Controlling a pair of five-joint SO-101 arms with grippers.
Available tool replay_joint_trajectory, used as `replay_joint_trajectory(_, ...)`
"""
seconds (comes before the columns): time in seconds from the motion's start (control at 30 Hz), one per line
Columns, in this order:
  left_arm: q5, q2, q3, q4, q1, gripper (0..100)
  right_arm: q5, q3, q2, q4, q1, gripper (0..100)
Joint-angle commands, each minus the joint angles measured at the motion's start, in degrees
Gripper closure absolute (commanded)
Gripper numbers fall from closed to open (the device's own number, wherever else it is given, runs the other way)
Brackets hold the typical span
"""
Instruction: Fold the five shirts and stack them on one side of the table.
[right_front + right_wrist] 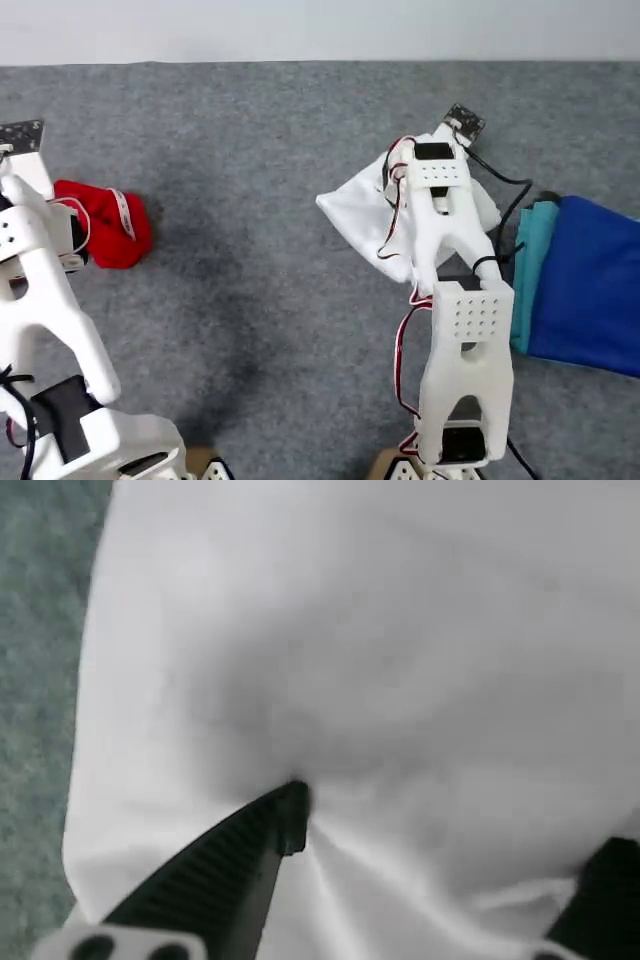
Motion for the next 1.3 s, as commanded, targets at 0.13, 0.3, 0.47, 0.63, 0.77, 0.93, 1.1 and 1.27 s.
replay_joint_trajectory(0.13, -0.7, -0.2, -1.5, -0.7, -0.4, 100, -1.1, -3.4, 2.4, 0.5, -0.7, 81.7)
replay_joint_trajectory(0.3, -2.6, -0.3, -1.6, -0.4, -0.4, 100, -1.0, -3.6, 1.5, 5.8, 0.6, 99.0)
replay_joint_trajectory(0.47, -3.0, -0.7, -1.8, -0.4, -0.4, 100, 7.2, -4.7, -4.0, 13.4, 0.4, 98.8)
replay_joint_trajectory(0.63, -2.9, -0.7, -1.9, 0.5, -0.4, 100, 15.3, -4.7, -12.6, 20.9, 1.0, 98.9)
replay_joint_trajectory(0.77, -2.9, -0.7, -1.9, 0.9, -0.4, 100, 22.4, -4.7, -20.2, 27.9, 1.9, 98.9)
replay_joint_trajectory(0.93, -2.7, -0.7, -1.9, 0.9, -0.4, 100, 32.4, -4.7, -28.4, 34.6, 5.2, 98.9)
replay_joint_trajectory(1.1, -2.7, -0.7, -1.9, 0.9, -0.4, 100, 41.8, -4.7, -34.6, 37.8, 11.4, 98.9)
replay_joint_trajectory(1.27, -2.7, -0.7, -1.9, 0.9, -0.2, 100, 48.0, -4.7, -38.9, 38.0, 18.0, 98.9)
